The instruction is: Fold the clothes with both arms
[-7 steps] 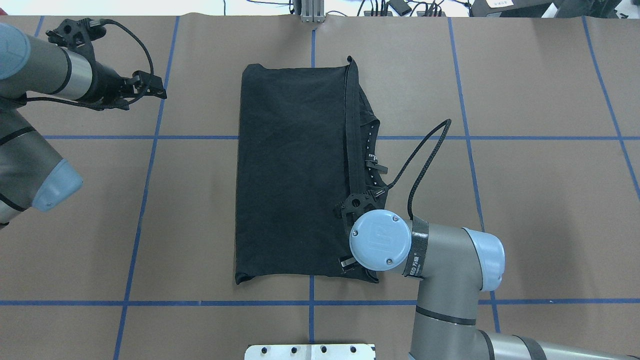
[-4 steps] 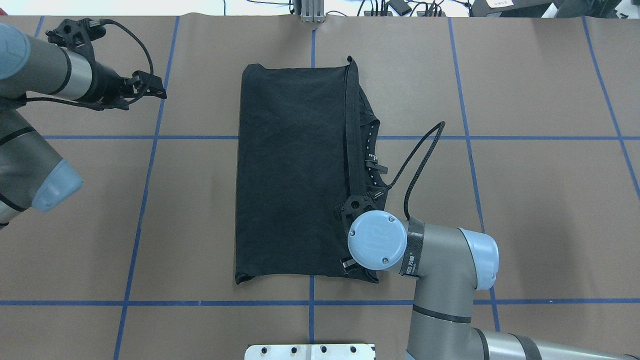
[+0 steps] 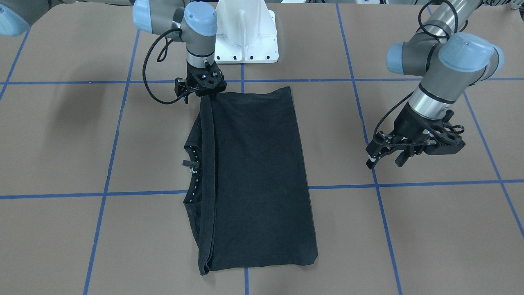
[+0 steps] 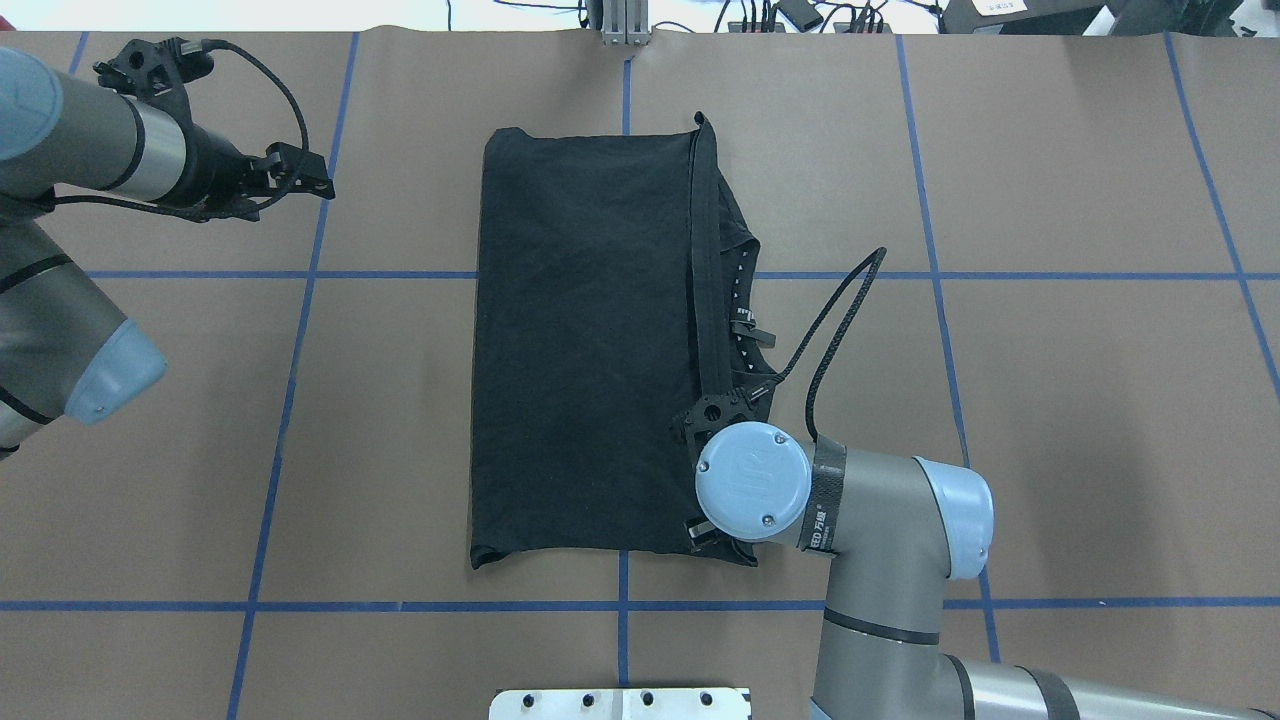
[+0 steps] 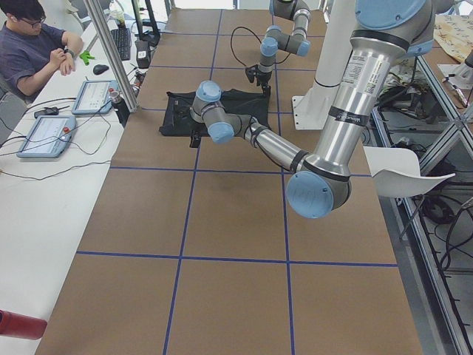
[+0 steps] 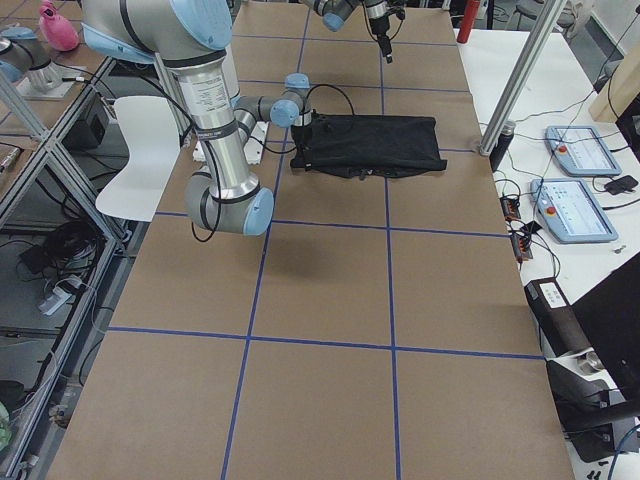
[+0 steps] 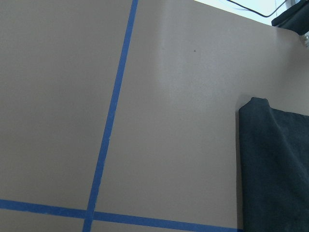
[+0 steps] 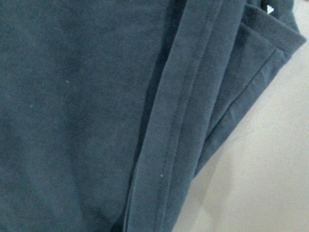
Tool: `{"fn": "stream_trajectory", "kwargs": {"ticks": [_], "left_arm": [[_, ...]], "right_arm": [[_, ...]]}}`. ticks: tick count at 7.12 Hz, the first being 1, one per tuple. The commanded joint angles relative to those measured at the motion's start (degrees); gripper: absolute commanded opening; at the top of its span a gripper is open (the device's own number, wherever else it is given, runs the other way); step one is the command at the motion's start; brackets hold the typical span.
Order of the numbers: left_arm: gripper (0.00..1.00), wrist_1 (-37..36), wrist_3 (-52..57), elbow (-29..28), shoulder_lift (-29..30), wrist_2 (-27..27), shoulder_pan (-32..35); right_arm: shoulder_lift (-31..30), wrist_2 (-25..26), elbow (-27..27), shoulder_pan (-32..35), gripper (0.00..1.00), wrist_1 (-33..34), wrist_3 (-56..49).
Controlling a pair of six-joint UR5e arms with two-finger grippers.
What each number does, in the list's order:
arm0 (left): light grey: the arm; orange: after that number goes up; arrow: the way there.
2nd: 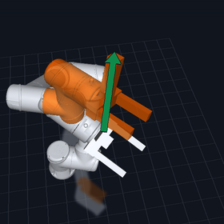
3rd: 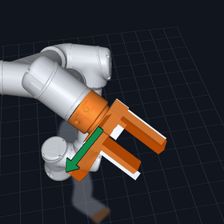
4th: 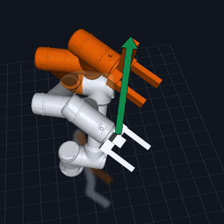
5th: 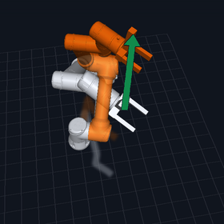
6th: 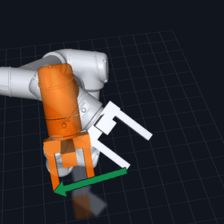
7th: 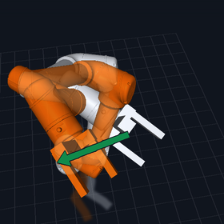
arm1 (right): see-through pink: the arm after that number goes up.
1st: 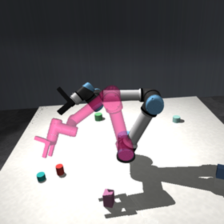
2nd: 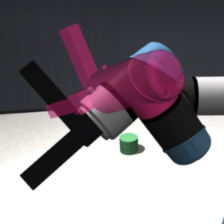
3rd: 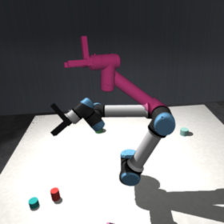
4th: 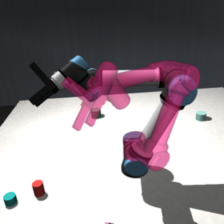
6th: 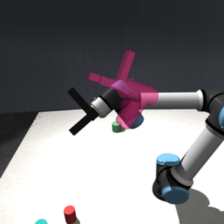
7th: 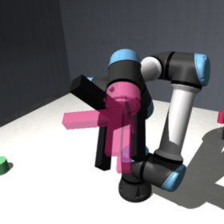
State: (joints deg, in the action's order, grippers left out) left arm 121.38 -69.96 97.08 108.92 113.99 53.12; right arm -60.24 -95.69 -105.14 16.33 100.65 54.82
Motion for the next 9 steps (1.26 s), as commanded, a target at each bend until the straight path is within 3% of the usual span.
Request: {"fn": "stream_trajectory", "kwargs": {"ticks": [1, 4, 7, 9], "left_arm": [[1.0, 0.0, 0.0, 0.04, 0.06, 0.0, -0.03], [1.0, 0.0, -0.09, 0.13, 0.59, 0.0, -0.03], [1.0, 0.0, -0.18, 0.04, 0.76, 0.0, -0.12], [1.0, 0.0, -0.26, 0.04, 0.76, 0.0, -0.12]], "right_arm": [[-0.23, -0.2, 0.19, 1.16, 1.0, 0.16, -0.94], [-3.03, -1.43, 0.11, 2.83, 1.0, -0.02, -2.53], [-9.95, -6.96, -3.39, 9.67, 1.0, -0.37, -9.53], [-10.17, -11.51, -5.34, 13.27, 1.0, -0.55, -10.62]]}}
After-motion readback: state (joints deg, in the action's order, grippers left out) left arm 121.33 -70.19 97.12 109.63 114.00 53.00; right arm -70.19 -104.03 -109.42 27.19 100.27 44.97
